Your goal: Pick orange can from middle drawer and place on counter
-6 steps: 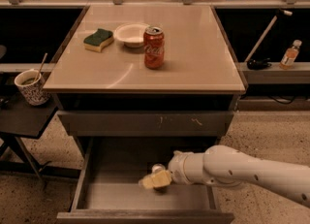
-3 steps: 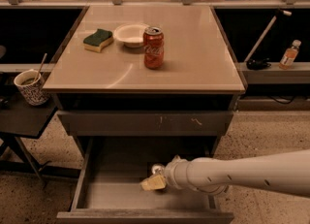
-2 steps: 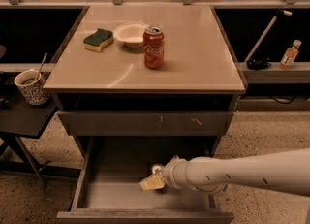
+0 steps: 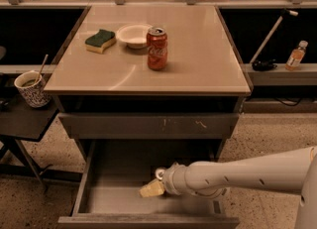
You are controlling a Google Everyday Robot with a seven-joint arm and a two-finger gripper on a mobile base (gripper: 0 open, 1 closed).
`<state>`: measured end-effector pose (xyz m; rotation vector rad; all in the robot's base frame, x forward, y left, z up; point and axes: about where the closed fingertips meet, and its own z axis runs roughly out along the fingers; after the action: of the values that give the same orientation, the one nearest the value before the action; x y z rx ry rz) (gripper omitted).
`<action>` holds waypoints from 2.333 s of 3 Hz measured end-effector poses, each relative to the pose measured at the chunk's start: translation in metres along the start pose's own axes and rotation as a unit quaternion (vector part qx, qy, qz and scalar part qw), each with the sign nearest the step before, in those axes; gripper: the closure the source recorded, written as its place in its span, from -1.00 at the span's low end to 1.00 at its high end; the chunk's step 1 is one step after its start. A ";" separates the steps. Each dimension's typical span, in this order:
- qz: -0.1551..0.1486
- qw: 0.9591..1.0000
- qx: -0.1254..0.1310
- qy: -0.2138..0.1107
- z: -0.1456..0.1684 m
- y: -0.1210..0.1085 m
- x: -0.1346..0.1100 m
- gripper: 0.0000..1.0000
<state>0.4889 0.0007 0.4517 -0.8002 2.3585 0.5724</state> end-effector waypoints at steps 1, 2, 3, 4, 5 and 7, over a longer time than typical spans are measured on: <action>-0.008 1.000 0.005 -0.008 0.001 -0.001 -0.001 -1.00; -0.027 0.999 0.040 -0.022 0.014 -0.023 -0.006 -1.00; -0.027 0.999 0.040 -0.022 0.014 -0.023 -0.006 -1.00; -0.018 0.999 0.034 -0.006 0.021 -0.025 0.007 -1.00; -0.017 0.999 0.034 -0.005 0.022 -0.026 0.008 -1.00; -0.017 0.999 0.034 -0.005 0.022 -0.026 0.008 -0.17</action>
Offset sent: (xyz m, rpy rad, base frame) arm 0.0528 -0.0171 -0.0239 -0.1016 -0.1820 -0.0464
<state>0.5086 -0.0092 0.4250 -0.8038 2.3364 0.4784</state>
